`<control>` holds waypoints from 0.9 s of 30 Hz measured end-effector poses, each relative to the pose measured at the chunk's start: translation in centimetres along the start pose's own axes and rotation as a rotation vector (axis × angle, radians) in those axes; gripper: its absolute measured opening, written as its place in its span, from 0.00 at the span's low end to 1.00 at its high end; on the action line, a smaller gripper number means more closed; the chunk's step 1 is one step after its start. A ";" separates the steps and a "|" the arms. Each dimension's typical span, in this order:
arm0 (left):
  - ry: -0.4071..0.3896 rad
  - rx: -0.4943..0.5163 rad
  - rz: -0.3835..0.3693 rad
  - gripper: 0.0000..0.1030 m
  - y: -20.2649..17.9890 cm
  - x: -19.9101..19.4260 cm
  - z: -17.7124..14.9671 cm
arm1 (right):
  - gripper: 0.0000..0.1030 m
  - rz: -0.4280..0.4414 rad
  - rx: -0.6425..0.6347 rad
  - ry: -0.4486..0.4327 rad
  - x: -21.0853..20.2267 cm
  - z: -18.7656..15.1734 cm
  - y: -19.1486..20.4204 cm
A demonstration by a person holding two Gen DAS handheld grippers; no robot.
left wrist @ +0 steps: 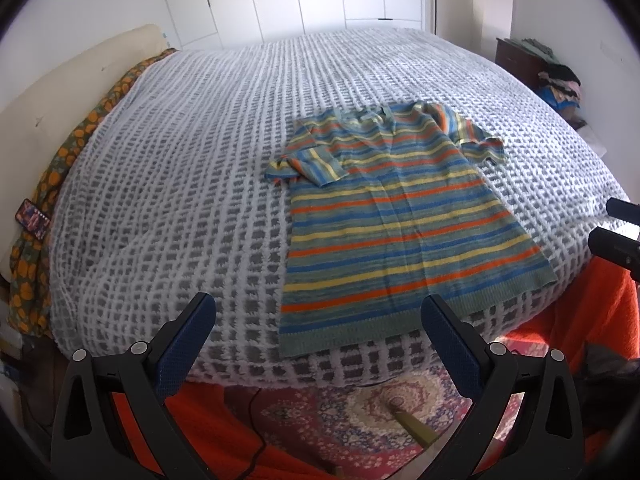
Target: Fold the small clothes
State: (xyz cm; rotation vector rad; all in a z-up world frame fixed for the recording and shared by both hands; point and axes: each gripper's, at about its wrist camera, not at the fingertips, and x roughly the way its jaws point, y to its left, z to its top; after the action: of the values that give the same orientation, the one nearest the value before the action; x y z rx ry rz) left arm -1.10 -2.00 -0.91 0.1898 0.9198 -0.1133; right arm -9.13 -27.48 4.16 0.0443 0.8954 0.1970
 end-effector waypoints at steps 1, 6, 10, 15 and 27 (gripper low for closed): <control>0.001 0.002 0.000 0.99 0.0 0.0 -0.1 | 1.00 0.000 0.000 0.001 0.1 -0.1 0.0; 0.002 0.003 -0.002 0.99 0.0 0.1 -0.1 | 1.00 0.004 0.000 0.004 0.4 -0.1 -0.1; 0.003 0.006 -0.002 0.99 -0.1 0.2 -0.1 | 1.00 0.005 -0.001 0.003 0.5 -0.2 -0.2; 0.008 0.009 -0.006 0.99 -0.2 0.3 -0.2 | 1.00 0.007 0.000 0.005 0.5 -0.2 -0.2; -0.003 0.010 -0.041 0.99 0.6 2.1 -0.2 | 1.00 0.005 0.002 0.012 0.7 -0.1 -0.1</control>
State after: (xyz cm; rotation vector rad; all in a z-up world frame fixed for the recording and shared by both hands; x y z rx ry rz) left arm 0.14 -1.37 -2.67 0.1795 0.9203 -0.1562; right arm -8.80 -27.50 3.54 0.0477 0.9073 0.2012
